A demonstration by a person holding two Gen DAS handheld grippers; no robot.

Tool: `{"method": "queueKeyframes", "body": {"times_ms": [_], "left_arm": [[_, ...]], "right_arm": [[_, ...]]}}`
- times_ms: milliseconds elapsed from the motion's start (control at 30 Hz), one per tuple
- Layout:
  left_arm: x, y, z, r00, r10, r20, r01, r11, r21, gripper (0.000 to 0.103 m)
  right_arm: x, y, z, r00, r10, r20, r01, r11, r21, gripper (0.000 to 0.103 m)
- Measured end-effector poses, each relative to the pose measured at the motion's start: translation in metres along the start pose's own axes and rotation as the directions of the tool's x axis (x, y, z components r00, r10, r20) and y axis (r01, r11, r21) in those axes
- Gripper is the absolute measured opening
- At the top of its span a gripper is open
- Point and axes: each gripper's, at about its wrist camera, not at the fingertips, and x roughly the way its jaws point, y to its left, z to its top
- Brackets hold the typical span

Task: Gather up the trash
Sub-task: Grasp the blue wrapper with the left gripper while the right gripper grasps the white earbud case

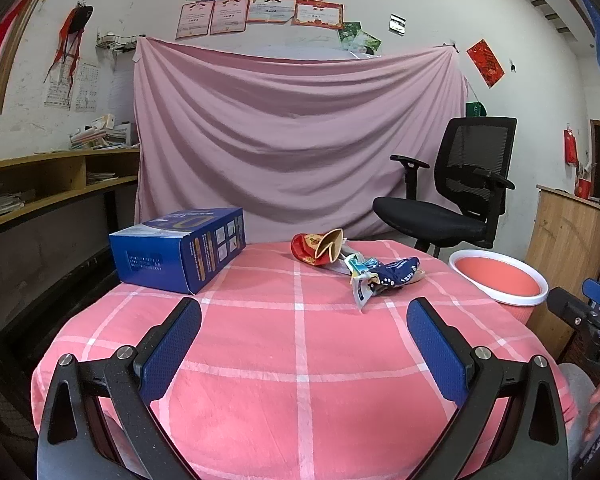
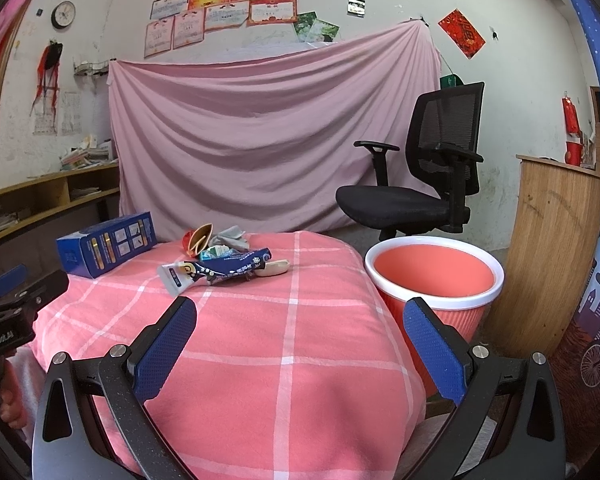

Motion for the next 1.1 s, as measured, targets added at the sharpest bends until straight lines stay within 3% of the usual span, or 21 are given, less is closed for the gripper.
{"method": "queueKeyframes", "body": {"times_ms": [267,700,833,967,1100], "left_arm": [[0.011,-0.002,0.013,1.0,0.011,0.007,-0.011,1.0,0.002,0.101],[0.054,-0.012,0.053,0.997,-0.009,0.074,0.008,1.0,0.017,0.101],[0.078,-0.018,0.054,0.999,-0.042,0.027,0.041,0.999,0.036,0.101],[0.104,-0.021,0.048,0.996,-0.073,-0.051,0.075,0.996,0.052,0.101],[0.133,-0.024,0.041,0.982,-0.107,-0.156,0.117,0.991,0.06,0.1]], "right_arm": [[0.005,-0.005,0.019,0.999,0.032,0.024,-0.032,0.999,0.003,0.103],[0.038,-0.019,0.068,0.983,0.033,0.181,-0.021,0.997,-0.07,0.103],[0.057,-0.026,0.077,0.983,0.039,0.181,-0.025,0.996,-0.08,0.103],[0.079,-0.032,0.077,0.992,0.034,0.123,-0.023,0.995,-0.093,0.103],[0.101,-0.037,0.073,0.998,0.018,0.065,-0.011,0.994,-0.108,0.103]]}}
